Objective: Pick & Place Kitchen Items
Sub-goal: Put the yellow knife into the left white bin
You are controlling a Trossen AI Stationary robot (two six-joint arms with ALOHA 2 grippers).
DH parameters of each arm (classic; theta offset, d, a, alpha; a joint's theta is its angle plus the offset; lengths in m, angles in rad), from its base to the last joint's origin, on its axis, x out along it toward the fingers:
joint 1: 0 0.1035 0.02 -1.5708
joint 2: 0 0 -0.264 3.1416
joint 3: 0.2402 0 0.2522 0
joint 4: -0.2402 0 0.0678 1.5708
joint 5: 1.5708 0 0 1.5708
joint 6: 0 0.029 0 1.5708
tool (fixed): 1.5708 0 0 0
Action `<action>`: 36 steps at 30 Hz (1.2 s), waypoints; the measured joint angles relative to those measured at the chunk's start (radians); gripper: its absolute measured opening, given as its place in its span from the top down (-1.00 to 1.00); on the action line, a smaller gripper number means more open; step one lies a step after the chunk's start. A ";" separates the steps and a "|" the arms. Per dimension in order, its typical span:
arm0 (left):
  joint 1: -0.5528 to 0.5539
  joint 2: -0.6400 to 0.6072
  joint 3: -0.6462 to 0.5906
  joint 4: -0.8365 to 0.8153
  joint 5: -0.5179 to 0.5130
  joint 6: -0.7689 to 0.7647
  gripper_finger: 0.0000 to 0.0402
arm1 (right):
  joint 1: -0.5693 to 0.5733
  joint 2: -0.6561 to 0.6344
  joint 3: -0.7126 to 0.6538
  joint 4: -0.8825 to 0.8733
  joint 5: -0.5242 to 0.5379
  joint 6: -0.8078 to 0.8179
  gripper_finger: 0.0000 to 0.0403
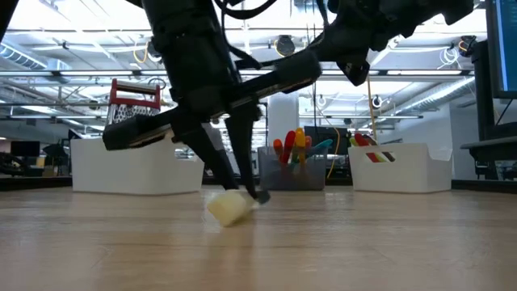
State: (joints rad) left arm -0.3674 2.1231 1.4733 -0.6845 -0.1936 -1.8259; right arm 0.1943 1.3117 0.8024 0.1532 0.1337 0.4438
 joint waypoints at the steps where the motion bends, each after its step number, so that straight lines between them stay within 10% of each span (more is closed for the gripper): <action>1: 0.000 -0.010 -0.001 -0.013 -0.016 -0.004 0.95 | -0.002 0.000 0.000 0.000 0.000 0.000 0.98; 36: -0.081 -0.538 0.001 -0.392 -0.300 -0.140 0.88 | -0.011 0.000 0.000 -0.012 -0.046 -0.011 0.98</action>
State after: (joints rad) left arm -0.4488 1.5849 1.4738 -1.0763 -0.4934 -1.9663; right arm 0.1833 1.3117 0.8024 0.1409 0.0878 0.4325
